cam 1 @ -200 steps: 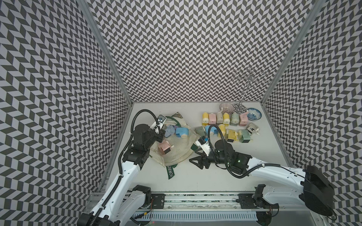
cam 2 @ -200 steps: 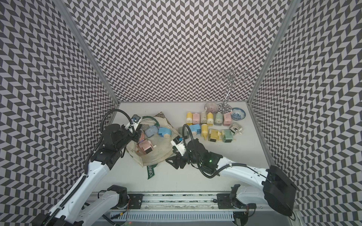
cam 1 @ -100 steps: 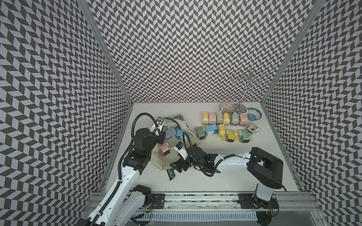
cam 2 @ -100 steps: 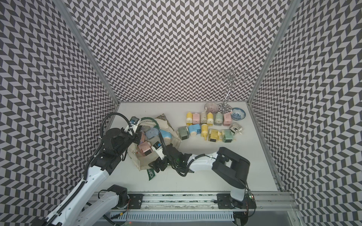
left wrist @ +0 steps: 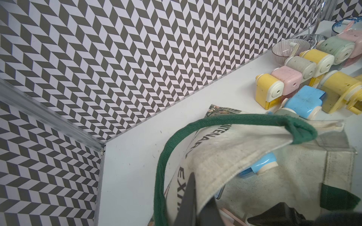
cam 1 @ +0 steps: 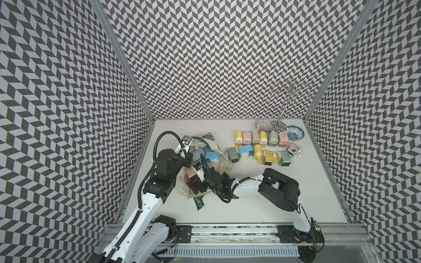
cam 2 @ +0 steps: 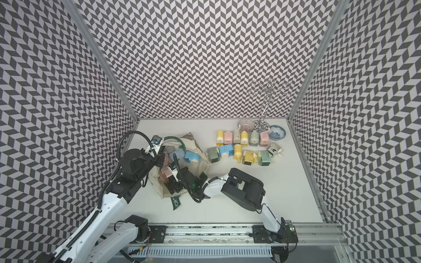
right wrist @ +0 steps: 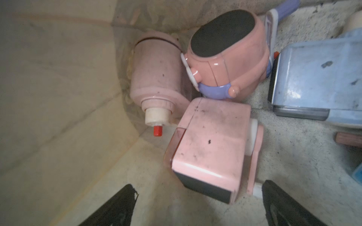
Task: Take out the pencil sharpeners from the tote bags
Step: Pick up the pencil sharpener from the canvas bag.
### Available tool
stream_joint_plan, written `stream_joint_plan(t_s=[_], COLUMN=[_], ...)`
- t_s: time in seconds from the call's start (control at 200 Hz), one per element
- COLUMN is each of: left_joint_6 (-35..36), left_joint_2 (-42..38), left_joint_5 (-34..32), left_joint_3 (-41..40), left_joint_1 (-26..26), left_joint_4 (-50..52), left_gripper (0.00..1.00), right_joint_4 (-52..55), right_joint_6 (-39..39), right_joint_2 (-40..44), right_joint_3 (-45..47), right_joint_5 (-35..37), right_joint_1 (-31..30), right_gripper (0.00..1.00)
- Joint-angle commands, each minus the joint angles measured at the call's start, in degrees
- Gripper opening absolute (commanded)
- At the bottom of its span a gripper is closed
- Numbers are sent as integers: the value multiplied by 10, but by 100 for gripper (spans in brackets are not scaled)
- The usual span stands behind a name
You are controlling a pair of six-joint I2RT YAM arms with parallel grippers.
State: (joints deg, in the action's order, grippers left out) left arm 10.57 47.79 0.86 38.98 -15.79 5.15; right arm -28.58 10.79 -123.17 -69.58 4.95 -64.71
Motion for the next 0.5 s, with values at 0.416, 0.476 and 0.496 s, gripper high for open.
stream_joint_plan(t_s=[0.416, 0.476, 0.496], left_joint_6=[0, 0, 0], left_joint_2=[-10, -9, -8], left_joint_5=[-1, 0, 0], left_joint_3=[3, 5, 5], left_joint_1=[-3, -3, -4], left_joint_4=[-32, -30, -30], left_gripper=[0, 0, 0], right_joint_4=[18, 18, 19], right_joint_6=[-7, -9, -9], right_joint_2=[-119, -112, -109], right_joint_3=[-167, -160, -157], right_joint_5=[93, 93, 93], right_joint_1=[1, 1, 0], right_gripper=[78, 72, 71])
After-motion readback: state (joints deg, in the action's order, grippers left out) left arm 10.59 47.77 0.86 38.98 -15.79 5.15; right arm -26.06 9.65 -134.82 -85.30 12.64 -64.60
